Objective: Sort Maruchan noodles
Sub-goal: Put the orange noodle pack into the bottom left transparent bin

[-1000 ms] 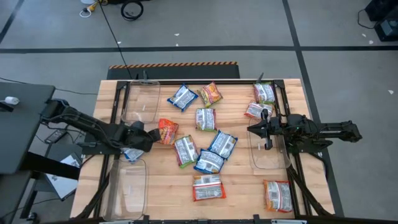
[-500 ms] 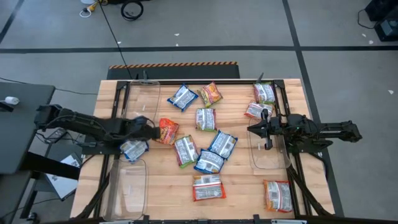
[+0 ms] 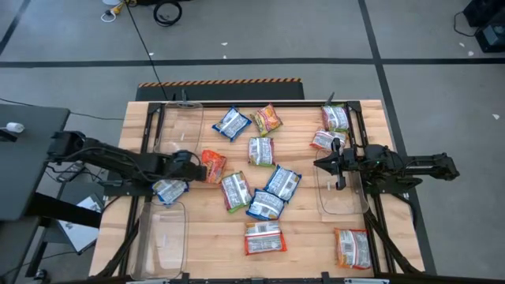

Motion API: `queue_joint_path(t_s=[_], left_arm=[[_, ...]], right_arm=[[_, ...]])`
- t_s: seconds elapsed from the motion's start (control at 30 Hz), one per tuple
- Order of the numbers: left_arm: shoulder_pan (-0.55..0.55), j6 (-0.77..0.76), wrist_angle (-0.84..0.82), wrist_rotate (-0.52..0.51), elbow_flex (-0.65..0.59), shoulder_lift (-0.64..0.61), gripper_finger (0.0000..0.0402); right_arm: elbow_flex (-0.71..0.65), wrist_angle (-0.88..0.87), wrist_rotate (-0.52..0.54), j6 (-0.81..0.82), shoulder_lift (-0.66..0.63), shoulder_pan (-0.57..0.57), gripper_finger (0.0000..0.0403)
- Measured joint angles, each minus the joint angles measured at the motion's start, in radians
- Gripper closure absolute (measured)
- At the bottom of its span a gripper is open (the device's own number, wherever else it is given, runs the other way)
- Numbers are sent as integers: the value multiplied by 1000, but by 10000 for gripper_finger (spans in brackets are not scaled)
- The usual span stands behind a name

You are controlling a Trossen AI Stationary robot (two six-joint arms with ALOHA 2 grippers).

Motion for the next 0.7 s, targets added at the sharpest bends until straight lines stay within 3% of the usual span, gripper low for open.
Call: queue_joint_path(t_s=[0.37, 0.5, 0.7], left_arm=[[-6, 75, 0, 49, 60, 21, 382], [-22, 144, -24, 52, 155, 21, 387], [-114, 313, -256, 43, 417, 21, 387]], right_arm=[[0, 2, 0, 0, 0, 0, 367], [0, 2, 0, 0, 0, 0, 367], [0, 2, 0, 0, 0, 0, 367]])
